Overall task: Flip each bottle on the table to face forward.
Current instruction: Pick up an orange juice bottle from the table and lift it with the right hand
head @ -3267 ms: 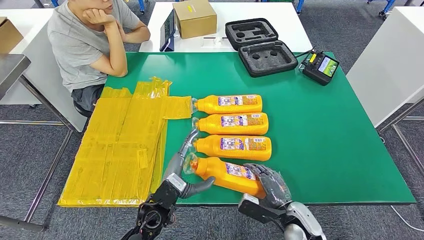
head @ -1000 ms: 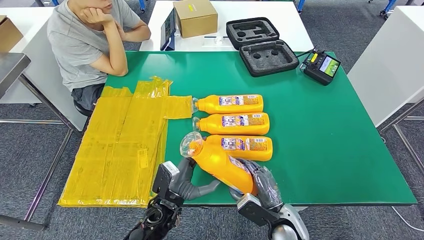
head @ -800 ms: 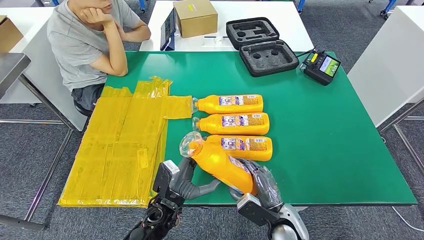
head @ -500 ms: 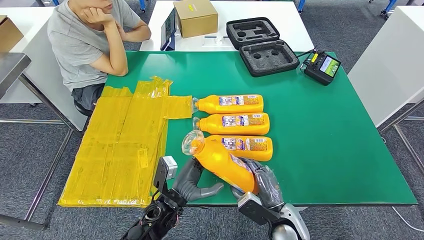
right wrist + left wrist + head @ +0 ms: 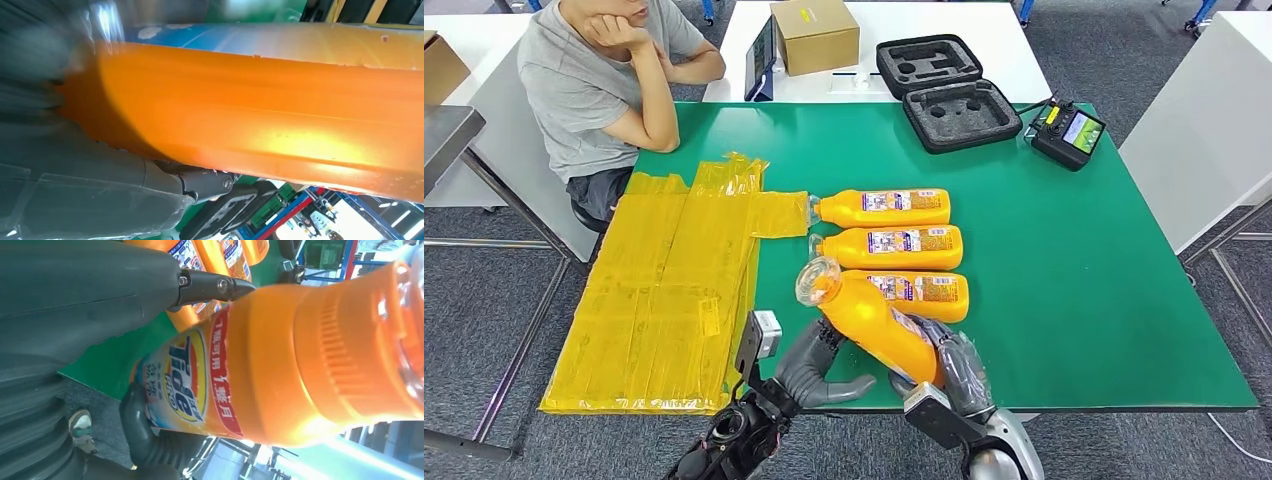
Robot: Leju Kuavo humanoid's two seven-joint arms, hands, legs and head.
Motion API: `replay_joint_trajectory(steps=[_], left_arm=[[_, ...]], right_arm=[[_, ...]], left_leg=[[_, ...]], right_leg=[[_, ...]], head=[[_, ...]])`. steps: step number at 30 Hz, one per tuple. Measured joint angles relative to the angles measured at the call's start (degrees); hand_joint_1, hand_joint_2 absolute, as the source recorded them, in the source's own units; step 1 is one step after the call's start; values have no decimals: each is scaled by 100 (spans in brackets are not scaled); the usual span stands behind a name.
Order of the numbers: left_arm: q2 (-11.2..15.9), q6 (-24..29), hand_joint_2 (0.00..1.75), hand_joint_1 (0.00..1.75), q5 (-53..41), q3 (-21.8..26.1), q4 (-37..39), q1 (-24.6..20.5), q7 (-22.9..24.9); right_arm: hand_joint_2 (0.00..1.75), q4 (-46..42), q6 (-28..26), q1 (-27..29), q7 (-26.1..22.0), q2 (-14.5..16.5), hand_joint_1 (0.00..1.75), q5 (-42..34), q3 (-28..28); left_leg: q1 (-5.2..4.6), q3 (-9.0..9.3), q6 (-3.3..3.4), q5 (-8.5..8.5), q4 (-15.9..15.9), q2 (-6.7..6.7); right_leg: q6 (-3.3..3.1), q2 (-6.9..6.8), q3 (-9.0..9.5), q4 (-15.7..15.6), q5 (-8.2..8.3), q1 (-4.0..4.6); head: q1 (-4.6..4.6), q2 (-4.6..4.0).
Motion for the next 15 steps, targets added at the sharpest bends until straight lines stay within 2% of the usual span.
replay_joint_trajectory(steps=[9, 15], left_arm=[[-1, 10, 175, 0, 33, -10, 1, -2, 1], [-18, 112, 175, 0, 67, 6, 7, -18, -95]], right_arm=[[175, 138, 1, -10, -30, 168, 171, 73, 58], [175, 412, 82, -116, -165, 277, 171, -57, 341]], left_leg=[[0, 0, 0, 0, 0, 0], [1, 0, 0, 1, 0, 0]], right_leg=[[0, 0, 1, 0, 0, 0], [0, 0, 0, 1, 0, 0]], head=[[1, 0], [0, 0]])
